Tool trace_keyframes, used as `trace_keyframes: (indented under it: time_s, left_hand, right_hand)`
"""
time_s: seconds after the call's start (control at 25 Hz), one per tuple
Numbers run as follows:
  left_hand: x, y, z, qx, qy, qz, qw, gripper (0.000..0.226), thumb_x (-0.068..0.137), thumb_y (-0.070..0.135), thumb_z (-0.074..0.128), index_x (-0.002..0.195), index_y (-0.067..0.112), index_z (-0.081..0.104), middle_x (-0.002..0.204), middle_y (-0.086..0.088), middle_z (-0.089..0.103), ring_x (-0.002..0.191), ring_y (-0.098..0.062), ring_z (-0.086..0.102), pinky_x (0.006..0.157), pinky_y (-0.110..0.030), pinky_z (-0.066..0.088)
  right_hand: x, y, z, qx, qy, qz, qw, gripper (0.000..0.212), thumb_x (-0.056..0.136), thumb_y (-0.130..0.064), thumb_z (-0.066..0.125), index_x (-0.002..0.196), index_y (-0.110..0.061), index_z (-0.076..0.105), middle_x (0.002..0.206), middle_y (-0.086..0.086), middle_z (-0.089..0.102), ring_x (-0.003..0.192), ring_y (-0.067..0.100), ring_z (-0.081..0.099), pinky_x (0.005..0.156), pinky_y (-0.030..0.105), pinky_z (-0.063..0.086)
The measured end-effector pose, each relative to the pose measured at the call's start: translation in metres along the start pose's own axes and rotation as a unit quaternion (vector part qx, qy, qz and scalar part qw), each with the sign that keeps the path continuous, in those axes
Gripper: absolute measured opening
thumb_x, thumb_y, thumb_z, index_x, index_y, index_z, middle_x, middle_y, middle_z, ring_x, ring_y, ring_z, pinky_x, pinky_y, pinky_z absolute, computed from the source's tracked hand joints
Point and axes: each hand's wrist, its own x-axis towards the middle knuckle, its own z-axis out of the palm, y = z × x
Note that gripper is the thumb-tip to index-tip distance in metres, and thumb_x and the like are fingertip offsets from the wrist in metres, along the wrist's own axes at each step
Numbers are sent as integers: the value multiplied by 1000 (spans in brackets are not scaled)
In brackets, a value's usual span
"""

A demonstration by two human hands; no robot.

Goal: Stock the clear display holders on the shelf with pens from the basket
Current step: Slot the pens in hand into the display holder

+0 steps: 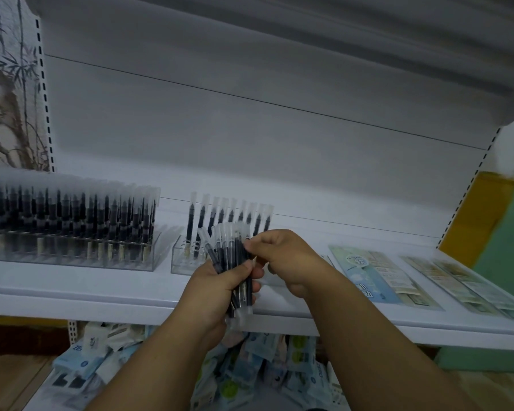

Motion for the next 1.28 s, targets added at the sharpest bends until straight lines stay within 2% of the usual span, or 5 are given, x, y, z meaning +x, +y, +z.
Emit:
trace_keyframes:
  time_s: [0.28,0.4,0.68,0.92,1.28]
  left_hand:
    - [1,-7,2,-26,52,-23,998,7,92,1,61,97,-1,64,74,-15,70,55,-18,60,48,-28,50]
    - [3,-7,3,-32,63,-26,997,6,92,-1,60,97,-1,63,71,-13,71,54,-17,60,47,-27,51]
    - [2,-3,5,-28,50,-24,998,11,91,-1,61,102,-2,63,73,-15,71,54,-18,61,47,-27,51]
    - [3,-2,1,-41,56,-30,997,10,91,-2,60,100,-1,63,73,-14,71,52,-17,61,46,-25,51]
    - [3,-5,4,-47,40,-44,997,12,92,-1,59,103,-4,62,76,-16,73,54,-18,62,48,-27,52]
  right_hand:
    - [7,2,-21,51,257,-46,964,17,94,-27,63,86,-15,72,70,-4,66,51,3,53,50,18,42]
    - [15,2,-34,22,363,-123,923,13,95,-25,62,85,-23,69,77,-6,68,69,8,62,68,24,52]
    - [34,24,-24,-114,308,-165,930,17,94,-23,62,85,-12,72,73,-5,66,69,8,60,67,23,46]
    - [28,18,-29,-143,374,-210,892,16,97,-25,57,97,-15,70,83,-6,65,74,4,56,67,18,42]
    - [46,28,-29,-250,264,-130,922,41,96,-24,60,60,-11,45,56,0,43,55,15,44,57,29,40]
